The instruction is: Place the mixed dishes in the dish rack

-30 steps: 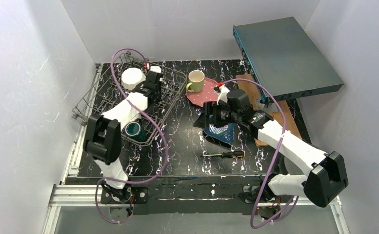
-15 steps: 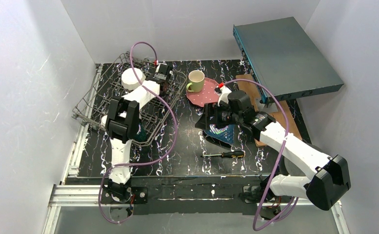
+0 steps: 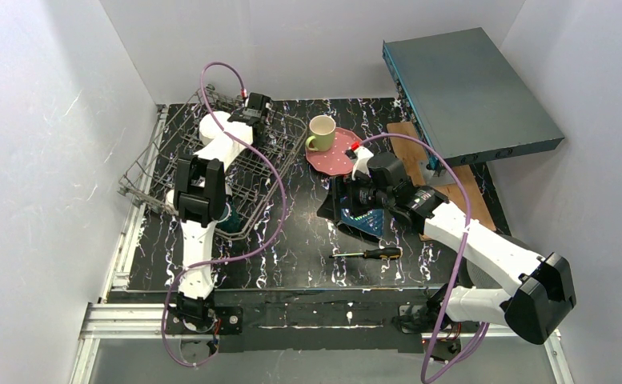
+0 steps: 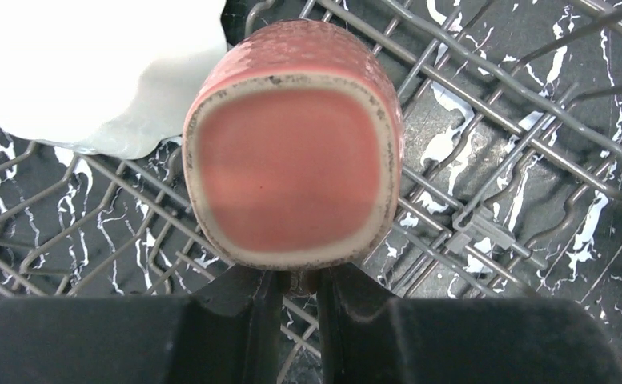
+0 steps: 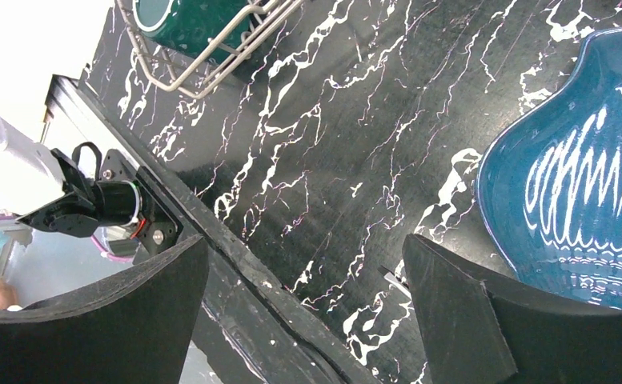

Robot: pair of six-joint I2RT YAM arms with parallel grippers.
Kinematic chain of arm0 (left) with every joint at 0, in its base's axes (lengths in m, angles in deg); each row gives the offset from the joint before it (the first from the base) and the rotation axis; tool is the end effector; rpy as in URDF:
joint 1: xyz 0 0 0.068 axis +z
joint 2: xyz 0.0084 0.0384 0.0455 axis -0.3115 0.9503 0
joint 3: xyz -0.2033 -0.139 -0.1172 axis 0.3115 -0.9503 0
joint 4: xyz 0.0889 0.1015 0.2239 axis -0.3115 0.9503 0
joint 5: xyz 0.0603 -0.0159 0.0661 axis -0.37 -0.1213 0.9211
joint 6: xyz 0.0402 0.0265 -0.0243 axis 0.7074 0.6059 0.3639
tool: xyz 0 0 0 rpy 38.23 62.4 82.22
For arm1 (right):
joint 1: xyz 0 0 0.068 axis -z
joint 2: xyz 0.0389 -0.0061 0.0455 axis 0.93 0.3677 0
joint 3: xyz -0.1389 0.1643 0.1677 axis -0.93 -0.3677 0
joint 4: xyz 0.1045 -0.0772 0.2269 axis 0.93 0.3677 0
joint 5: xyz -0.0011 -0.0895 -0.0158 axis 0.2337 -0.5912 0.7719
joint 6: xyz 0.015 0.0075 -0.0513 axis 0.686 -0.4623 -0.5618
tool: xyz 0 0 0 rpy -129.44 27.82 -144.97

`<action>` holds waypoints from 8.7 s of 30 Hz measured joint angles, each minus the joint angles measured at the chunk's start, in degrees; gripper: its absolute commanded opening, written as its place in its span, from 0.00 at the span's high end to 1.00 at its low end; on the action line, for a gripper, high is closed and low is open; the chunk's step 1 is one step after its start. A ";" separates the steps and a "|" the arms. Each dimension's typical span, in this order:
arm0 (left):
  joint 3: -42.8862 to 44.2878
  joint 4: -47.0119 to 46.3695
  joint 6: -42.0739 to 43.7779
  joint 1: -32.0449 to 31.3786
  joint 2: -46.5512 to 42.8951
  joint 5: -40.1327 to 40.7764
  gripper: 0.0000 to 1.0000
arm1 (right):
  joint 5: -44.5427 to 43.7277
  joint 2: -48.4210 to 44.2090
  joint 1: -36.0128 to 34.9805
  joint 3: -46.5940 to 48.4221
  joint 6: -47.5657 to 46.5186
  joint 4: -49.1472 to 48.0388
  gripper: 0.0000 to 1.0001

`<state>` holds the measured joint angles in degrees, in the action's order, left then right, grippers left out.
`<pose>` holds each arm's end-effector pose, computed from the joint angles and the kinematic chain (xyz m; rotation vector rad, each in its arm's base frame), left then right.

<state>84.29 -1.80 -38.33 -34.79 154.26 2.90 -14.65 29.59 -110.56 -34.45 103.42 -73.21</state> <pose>0.4901 -0.1316 0.2137 -0.1018 2.2874 0.2333 0.1959 0.1883 0.3053 -0.4471 2.1899 0.9370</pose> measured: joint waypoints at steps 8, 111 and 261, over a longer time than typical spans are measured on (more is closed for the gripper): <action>3.30 1.99 -1.25 0.94 2.75 -2.80 0.67 | -0.74 0.35 -0.17 0.00 -0.09 0.00 0.02; -46.86 -11.72 3.30 -9.01 -51.74 -11.50 0.05 | -31.34 53.11 10.99 52.46 -9.33 11.23 0.99; 3.15 10.91 6.23 -1.81 -1.05 -19.71 0.98 | -30.88 3.23 -1.81 -4.63 -1.42 -16.59 0.02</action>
<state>87.44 9.10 -32.10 -36.60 153.21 -16.81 -45.53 32.82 -112.37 -39.08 101.99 -89.80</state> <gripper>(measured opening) 0.146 0.982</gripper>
